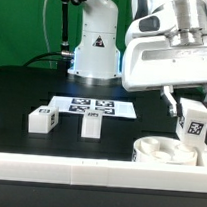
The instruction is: Assemble stool
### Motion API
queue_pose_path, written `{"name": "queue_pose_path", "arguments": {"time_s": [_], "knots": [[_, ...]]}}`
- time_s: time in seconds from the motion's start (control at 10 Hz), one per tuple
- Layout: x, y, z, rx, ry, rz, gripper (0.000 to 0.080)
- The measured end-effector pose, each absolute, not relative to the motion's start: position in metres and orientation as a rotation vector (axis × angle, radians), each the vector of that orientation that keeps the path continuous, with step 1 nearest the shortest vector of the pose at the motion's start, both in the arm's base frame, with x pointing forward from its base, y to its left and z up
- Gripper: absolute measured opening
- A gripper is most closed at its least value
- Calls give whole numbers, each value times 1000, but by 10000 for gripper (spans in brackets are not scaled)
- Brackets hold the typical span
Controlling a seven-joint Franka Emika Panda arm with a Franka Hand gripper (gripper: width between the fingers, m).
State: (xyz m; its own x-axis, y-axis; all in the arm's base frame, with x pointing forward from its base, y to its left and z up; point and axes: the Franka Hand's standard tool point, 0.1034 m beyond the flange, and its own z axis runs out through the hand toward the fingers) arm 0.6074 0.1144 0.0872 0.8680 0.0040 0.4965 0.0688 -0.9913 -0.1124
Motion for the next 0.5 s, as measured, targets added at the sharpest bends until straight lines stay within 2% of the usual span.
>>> {"name": "queue_pose_path", "arguments": {"time_s": [0.5], "knots": [[608, 106, 86, -2886, -35, -893, 327]]}}
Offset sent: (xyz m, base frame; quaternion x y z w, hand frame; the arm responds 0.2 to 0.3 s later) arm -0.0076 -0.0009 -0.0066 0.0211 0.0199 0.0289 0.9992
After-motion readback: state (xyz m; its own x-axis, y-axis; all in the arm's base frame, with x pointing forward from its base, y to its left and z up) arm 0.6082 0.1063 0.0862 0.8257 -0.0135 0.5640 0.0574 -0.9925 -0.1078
